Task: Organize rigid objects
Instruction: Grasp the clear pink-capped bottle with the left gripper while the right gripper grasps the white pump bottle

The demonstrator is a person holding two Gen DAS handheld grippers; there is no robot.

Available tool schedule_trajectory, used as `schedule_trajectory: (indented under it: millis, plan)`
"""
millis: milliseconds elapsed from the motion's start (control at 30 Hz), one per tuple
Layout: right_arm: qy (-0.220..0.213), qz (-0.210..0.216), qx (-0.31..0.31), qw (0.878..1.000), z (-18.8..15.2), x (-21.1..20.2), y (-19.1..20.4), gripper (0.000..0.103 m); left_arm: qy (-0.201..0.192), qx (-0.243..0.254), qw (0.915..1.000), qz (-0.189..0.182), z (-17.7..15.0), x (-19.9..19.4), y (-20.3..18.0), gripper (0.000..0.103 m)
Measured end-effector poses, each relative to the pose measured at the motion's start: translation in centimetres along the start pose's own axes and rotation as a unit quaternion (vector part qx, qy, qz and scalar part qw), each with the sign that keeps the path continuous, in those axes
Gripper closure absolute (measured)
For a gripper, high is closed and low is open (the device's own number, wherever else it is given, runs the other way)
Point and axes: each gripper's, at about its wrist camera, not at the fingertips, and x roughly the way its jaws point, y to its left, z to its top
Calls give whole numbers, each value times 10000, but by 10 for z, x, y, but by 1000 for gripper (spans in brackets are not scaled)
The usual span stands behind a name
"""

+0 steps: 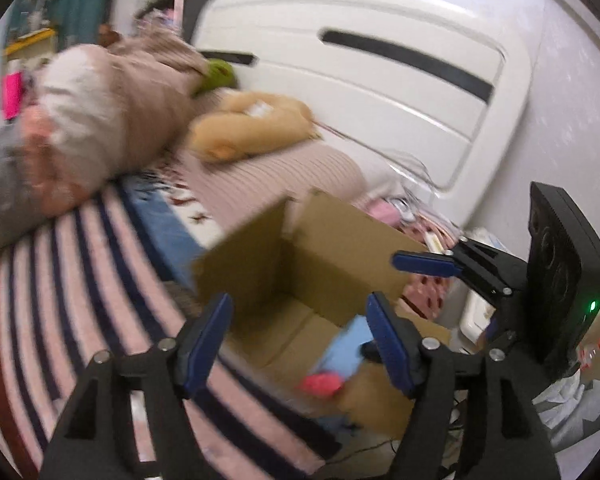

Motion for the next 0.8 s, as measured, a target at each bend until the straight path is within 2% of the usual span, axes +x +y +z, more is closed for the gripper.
schedule_trajectory:
  millis: [67,167,300,367,500,633,667,733,800]
  plan:
    - [-138,124,-7,9998,9,-4,11,22,-255,-241,9989,325,-9,-30,23,29]
    - [-310,539,-15,9981,26,-4,35,22,-505,-492,9941,822,-25,-66,55,26]
    - [-361,1143,-117,9927,48,9,82,22,-700,-901,9817,1528,-61,-106,108,22]
    - [-294,1342,-190,9903,55,21,104,22,-726,-1127,9767,1678,-80,-112,134,22]
    - [20,1569,-447,9866,55,57,148,22,-739,-1442,9694,1845,-116,-112,171,22]
    - [577,1607,-499,9841,39,108,175,23,-705,-1939,9669,1503,-155,-88,210,22]
    - [712,1564,-507,9838,34,121,178,26,-666,-2045,9660,1437,-163,-81,217,22]
    - [968,1502,-525,9825,22,145,181,43,-472,-2311,9633,1279,-177,-66,231,22]
    - [1208,1511,-464,9800,13,167,183,48,-260,-2248,9632,1453,-186,-54,235,22]
